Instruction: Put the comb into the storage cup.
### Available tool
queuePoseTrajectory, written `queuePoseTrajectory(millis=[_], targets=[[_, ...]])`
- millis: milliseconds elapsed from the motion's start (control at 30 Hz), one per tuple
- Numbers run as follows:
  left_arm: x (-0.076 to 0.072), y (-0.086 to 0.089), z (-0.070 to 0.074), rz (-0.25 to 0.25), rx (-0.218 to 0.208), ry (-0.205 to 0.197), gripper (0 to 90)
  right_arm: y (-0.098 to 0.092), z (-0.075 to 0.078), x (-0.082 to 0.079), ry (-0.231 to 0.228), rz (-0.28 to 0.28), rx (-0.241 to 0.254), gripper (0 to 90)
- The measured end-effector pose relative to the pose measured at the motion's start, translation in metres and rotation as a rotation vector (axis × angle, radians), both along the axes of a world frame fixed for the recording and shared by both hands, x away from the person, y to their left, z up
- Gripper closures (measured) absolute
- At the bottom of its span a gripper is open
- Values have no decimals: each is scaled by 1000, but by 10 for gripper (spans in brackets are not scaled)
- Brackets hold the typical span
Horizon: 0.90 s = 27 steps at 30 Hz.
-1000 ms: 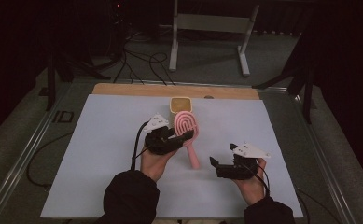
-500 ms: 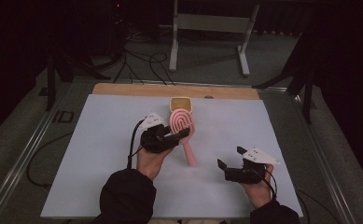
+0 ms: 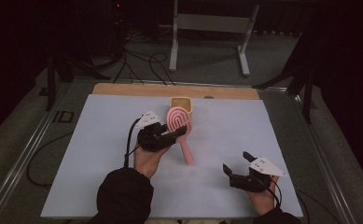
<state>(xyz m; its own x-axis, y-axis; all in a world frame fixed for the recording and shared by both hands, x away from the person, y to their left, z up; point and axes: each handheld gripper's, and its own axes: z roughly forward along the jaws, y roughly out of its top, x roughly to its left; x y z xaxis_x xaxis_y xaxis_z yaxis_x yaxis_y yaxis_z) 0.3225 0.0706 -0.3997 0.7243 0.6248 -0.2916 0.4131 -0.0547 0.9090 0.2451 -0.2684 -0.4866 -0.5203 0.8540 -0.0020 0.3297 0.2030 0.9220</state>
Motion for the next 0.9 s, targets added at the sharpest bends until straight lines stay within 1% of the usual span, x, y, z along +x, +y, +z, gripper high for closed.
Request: queuePoseTrajectory(millis=[133, 167, 333, 533, 600, 733, 833, 900], targets=[[0, 2, 1, -5, 7, 1, 645, -5, -3, 2, -4, -17, 11, 90], [2, 3, 1, -11, 16, 3, 645, -6, -4, 2, -2, -24, 11, 90], [3, 4, 2, -14, 22, 3, 644, -9, -5, 1, -5, -34, 25, 90], [5, 7, 4, -12, 21, -3, 645, -12, -9, 1, 1, -52, 24, 90], [6, 9, 6, -12, 25, -11, 645, -13, -11, 1, 6, -59, 23, 90], [7, 10, 7, -12, 31, -24, 645, -12, -12, 1, 5, -58, 15, 90], [9, 11, 9, -15, 35, -44, 644, -11, -13, 0, 5, -59, 14, 90], [9, 11, 9, -17, 38, -49, 644, -10, -14, 0, 7, -59, 12, 90]])
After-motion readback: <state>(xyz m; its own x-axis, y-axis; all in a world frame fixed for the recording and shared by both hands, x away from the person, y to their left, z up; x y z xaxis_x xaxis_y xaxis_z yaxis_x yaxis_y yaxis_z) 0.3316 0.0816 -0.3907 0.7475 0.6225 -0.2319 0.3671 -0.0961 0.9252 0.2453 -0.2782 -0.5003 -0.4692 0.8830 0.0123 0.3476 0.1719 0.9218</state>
